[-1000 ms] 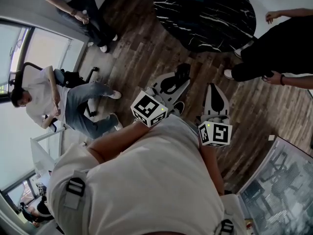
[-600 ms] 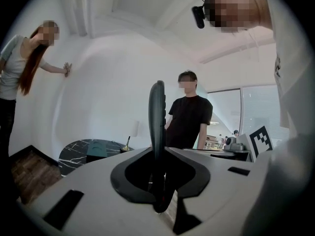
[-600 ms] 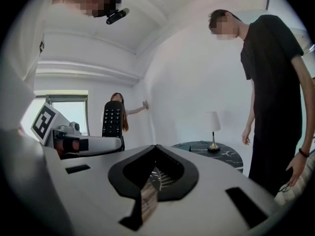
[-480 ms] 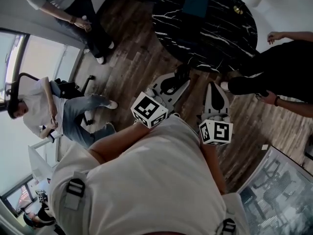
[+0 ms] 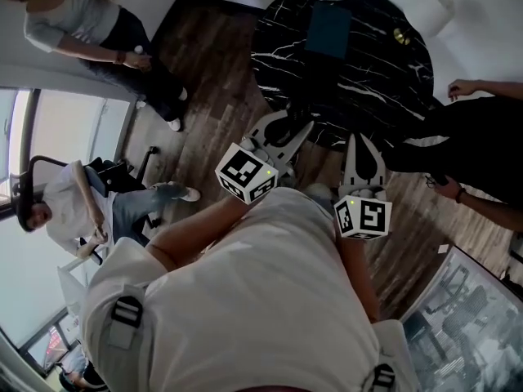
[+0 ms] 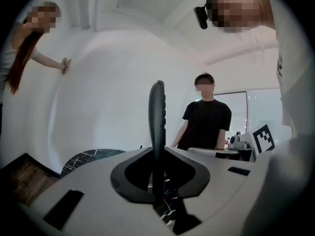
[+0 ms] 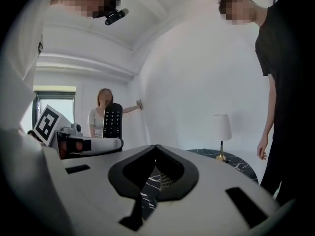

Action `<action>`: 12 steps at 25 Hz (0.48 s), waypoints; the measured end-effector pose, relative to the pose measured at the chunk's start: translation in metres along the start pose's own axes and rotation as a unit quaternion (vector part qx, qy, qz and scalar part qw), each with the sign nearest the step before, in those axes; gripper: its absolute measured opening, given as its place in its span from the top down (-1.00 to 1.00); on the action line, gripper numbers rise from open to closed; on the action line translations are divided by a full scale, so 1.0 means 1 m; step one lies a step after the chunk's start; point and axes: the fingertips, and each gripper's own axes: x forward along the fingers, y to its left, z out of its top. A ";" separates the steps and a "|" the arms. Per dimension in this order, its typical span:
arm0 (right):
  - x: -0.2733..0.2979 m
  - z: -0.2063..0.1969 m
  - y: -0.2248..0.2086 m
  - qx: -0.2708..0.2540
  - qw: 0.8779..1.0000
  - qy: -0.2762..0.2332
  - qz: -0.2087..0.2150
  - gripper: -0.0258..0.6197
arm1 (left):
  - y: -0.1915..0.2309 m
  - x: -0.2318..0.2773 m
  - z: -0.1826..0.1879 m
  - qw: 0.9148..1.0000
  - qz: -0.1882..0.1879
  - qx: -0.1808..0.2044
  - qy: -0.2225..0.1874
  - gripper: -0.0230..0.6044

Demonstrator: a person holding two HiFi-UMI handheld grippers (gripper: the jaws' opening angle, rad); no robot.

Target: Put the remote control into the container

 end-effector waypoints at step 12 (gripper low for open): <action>0.035 -0.001 -0.034 0.010 1.000 0.020 -0.002 0.89 | 0.019 0.043 -0.005 0.999 -0.008 -0.015 0.028 0.71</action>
